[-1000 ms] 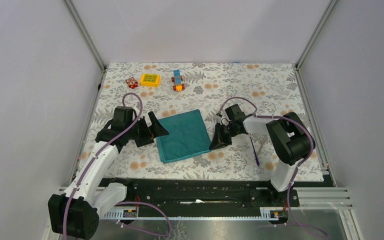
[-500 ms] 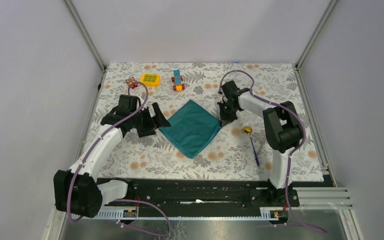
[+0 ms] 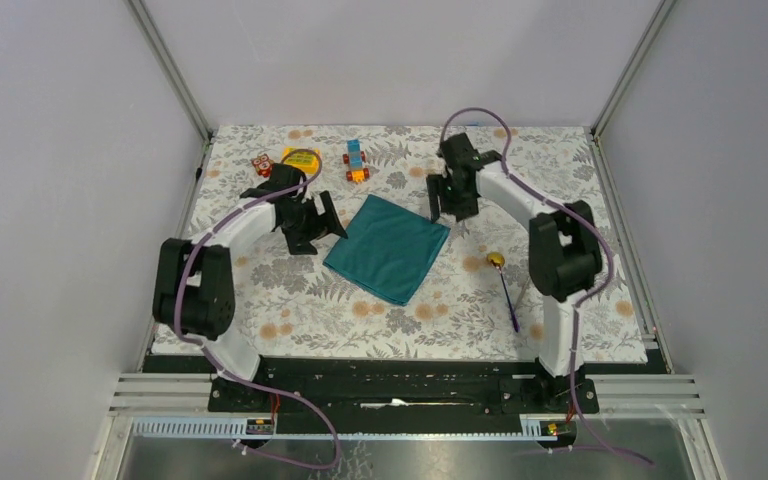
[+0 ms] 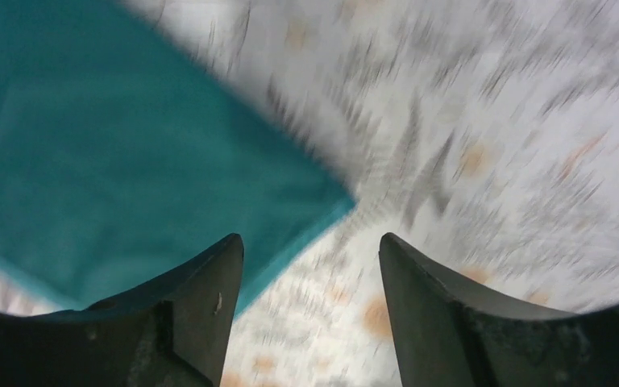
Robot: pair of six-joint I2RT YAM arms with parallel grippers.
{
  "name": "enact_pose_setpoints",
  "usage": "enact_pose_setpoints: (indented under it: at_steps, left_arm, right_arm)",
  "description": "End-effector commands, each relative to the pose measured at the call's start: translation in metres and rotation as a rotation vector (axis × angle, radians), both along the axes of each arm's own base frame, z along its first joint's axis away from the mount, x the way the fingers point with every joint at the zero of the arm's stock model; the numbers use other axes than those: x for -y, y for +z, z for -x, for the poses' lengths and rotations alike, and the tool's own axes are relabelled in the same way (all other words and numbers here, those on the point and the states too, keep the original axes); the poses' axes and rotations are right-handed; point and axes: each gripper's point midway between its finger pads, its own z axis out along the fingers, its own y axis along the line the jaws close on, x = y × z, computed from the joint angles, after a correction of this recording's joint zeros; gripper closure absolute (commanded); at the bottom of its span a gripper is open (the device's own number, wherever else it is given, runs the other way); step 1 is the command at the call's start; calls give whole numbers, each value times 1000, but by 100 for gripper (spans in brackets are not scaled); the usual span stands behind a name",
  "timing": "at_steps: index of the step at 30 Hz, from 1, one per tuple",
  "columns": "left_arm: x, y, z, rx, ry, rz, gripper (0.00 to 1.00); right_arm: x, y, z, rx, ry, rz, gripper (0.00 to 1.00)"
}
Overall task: Fold the napkin into a case and place the utensils inside
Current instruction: Move the square-folded napkin to the center of the board, then move the square folded napkin to the center of the board.
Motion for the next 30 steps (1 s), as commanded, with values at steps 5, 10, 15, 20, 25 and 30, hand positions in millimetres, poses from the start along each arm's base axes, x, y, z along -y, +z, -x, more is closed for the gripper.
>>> enact_pose_setpoints:
  at_steps: [5,10,15,20,25,30]
  left_arm:
    - [-7,-38,-37,-19,-18,-106,21]
    - [-13,-52,-31,-33,-60,-165,29]
    - [-15,-71,-15,-91,-40,-169,41]
    - [-6,-81,8,-104,6,-127,47]
    - [3,-79,35,-90,57,-76,56]
    - [34,-76,71,-101,97,31,58]
  right_arm:
    - [-32,23,94,-67,4,-405,28]
    - [-23,15,111,-78,25,-385,28]
    - [-34,22,121,-82,48,-475,28]
    - [-30,19,126,-77,45,-474,28]
    - [-26,15,133,-62,42,-468,27]
    - [-26,10,138,-61,37,-488,27]
